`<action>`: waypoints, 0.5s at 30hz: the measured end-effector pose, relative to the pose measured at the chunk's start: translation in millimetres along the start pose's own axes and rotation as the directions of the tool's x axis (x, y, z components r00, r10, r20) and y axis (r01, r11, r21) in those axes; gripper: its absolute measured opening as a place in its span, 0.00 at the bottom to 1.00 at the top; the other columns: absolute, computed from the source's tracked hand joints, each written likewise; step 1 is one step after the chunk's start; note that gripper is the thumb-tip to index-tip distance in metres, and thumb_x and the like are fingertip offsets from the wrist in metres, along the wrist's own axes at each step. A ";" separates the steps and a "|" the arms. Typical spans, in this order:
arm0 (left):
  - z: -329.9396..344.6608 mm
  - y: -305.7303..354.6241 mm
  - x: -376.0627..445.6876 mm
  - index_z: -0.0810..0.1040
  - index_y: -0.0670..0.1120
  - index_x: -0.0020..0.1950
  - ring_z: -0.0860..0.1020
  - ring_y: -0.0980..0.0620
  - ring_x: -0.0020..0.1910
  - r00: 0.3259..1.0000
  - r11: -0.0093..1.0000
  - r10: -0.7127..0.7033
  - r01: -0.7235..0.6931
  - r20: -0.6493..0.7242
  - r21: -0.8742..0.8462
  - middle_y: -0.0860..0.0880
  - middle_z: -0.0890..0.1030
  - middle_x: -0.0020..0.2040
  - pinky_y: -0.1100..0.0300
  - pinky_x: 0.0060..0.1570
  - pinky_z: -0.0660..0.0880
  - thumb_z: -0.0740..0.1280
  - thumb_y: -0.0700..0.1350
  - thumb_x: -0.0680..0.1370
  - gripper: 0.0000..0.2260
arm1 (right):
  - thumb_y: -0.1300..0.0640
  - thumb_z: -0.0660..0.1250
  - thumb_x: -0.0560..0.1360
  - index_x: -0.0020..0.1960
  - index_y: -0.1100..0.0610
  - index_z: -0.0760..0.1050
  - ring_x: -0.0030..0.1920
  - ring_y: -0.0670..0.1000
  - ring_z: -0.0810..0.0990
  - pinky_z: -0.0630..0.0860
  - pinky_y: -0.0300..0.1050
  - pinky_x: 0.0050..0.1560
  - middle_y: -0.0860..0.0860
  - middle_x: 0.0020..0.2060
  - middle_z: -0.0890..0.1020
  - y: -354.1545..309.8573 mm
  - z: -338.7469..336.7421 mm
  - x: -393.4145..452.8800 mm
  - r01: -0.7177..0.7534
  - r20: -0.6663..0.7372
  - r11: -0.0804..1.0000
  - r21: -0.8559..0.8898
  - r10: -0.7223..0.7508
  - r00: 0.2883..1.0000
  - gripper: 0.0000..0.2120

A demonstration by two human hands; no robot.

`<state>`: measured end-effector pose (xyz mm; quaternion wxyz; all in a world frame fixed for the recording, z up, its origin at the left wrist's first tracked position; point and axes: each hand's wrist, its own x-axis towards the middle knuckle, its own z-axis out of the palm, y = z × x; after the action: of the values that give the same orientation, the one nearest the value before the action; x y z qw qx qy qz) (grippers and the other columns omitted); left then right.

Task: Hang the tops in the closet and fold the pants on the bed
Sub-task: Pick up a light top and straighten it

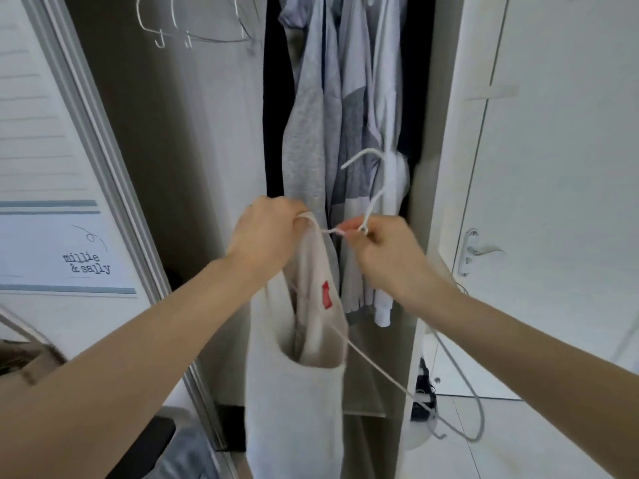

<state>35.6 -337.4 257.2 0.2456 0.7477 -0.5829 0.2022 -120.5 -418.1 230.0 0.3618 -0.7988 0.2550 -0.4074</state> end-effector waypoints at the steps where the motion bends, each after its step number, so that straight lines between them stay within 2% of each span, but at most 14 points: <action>1: 2.6 13.0 -1.5 0.83 0.47 0.48 0.80 0.39 0.45 1.000 0.998 0.016 -0.017 -0.020 -0.062 0.42 0.83 0.44 0.47 0.46 0.76 0.61 0.42 0.79 0.10 | 0.60 0.62 0.79 0.48 0.58 0.81 0.25 0.43 0.68 0.66 0.36 0.27 0.44 0.23 0.72 2.4 6.7 1.2 0.003 0.026 0.999 -0.037 -0.002 1.000 0.09; 3: 2.9 30.5 -2.6 0.84 0.49 0.47 0.80 0.43 0.43 0.998 0.994 0.031 -0.036 -0.050 -0.107 0.45 0.84 0.43 0.51 0.45 0.76 0.64 0.42 0.78 0.09 | 0.60 0.63 0.78 0.48 0.65 0.80 0.28 0.48 0.68 0.65 0.42 0.32 0.51 0.26 0.72 8.4 11.5 2.0 0.011 0.024 1.000 -0.010 -0.011 1.000 0.10; 4: 0.2 32.5 -2.3 0.85 0.50 0.46 0.80 0.44 0.41 0.999 0.988 0.018 -0.024 -0.041 -0.150 0.46 0.84 0.41 0.53 0.45 0.76 0.65 0.43 0.79 0.09 | 0.59 0.64 0.77 0.47 0.65 0.80 0.28 0.49 0.67 0.64 0.44 0.32 0.55 0.26 0.71 10.9 9.0 0.5 0.027 -0.009 0.999 0.047 -0.026 1.000 0.10; 6: -7.9 31.2 -4.2 0.85 0.49 0.44 0.81 0.48 0.36 0.998 0.941 -0.001 0.025 0.070 -0.339 0.48 0.83 0.37 0.54 0.43 0.78 0.66 0.46 0.79 0.09 | 0.58 0.67 0.76 0.43 0.59 0.79 0.27 0.51 0.67 0.64 0.47 0.30 0.61 0.27 0.71 13.6 -1.5 -5.1 0.083 -0.076 0.975 0.206 -0.068 0.995 0.06; 7: -12.8 29.4 -6.9 0.85 0.49 0.45 0.81 0.50 0.35 0.994 0.918 0.046 -0.001 0.102 -0.397 0.49 0.82 0.36 0.55 0.41 0.79 0.65 0.48 0.79 0.10 | 0.58 0.68 0.74 0.41 0.55 0.77 0.26 0.51 0.67 0.64 0.45 0.28 0.61 0.26 0.71 14.8 -7.2 -8.3 0.113 -0.102 0.947 0.302 -0.086 0.991 0.04; 8: -17.6 28.7 -9.2 0.85 0.49 0.47 0.79 0.53 0.35 0.985 0.923 0.144 -0.100 0.094 -0.372 0.50 0.80 0.36 0.56 0.40 0.77 0.64 0.51 0.80 0.11 | 0.58 0.68 0.73 0.40 0.54 0.74 0.24 0.50 0.65 0.62 0.42 0.27 0.58 0.24 0.70 15.8 -12.1 -12.1 0.142 -0.119 0.908 0.394 -0.102 0.988 0.04; 10: -26.1 26.3 -10.9 0.85 0.48 0.49 0.70 0.54 0.40 0.933 0.928 0.360 -0.357 0.003 -0.110 0.50 0.73 0.39 0.57 0.41 0.68 0.61 0.56 0.80 0.16 | 0.59 0.67 0.72 0.41 0.55 0.68 0.22 0.49 0.61 0.59 0.40 0.25 0.51 0.21 0.65 14.2 -17.5 -18.9 0.215 -0.138 0.856 0.469 -0.170 0.976 0.08; 11: -28.1 26.4 -11.6 0.84 0.47 0.47 0.67 0.54 0.42 0.899 0.899 0.437 -0.437 -0.022 0.015 0.49 0.71 0.41 0.56 0.42 0.66 0.60 0.57 0.80 0.17 | 0.60 0.67 0.73 0.42 0.56 0.66 0.22 0.51 0.61 0.58 0.42 0.24 0.52 0.21 0.64 12.8 -18.3 -21.4 0.249 -0.141 0.850 0.464 -0.206 0.968 0.09; 13: -26.1 25.6 -13.2 0.78 0.47 0.42 0.65 0.54 0.41 0.885 0.886 0.463 -0.464 0.044 0.020 0.52 0.70 0.41 0.54 0.41 0.67 0.58 0.57 0.80 0.18 | 0.62 0.67 0.73 0.44 0.57 0.65 0.22 0.52 0.61 0.58 0.46 0.23 0.56 0.22 0.64 10.2 -19.4 -22.7 0.290 -0.140 0.860 0.420 -0.255 0.957 0.10; 15: -15.7 28.6 -19.1 0.72 0.49 0.42 0.68 0.56 0.33 0.925 0.931 0.364 -0.360 0.108 -0.058 0.56 0.69 0.35 0.54 0.35 0.68 0.54 0.60 0.81 0.18 | 0.62 0.67 0.74 0.46 0.57 0.65 0.24 0.50 0.65 0.63 0.46 0.25 0.58 0.24 0.69 12.4 -18.7 -19.6 0.297 -0.129 0.905 0.306 -0.270 0.954 0.10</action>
<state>3.1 -319.0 262.2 0.1834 0.6332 -0.7278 0.1890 -148.1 -418.8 218.8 0.4133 -0.7398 0.0812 -0.5247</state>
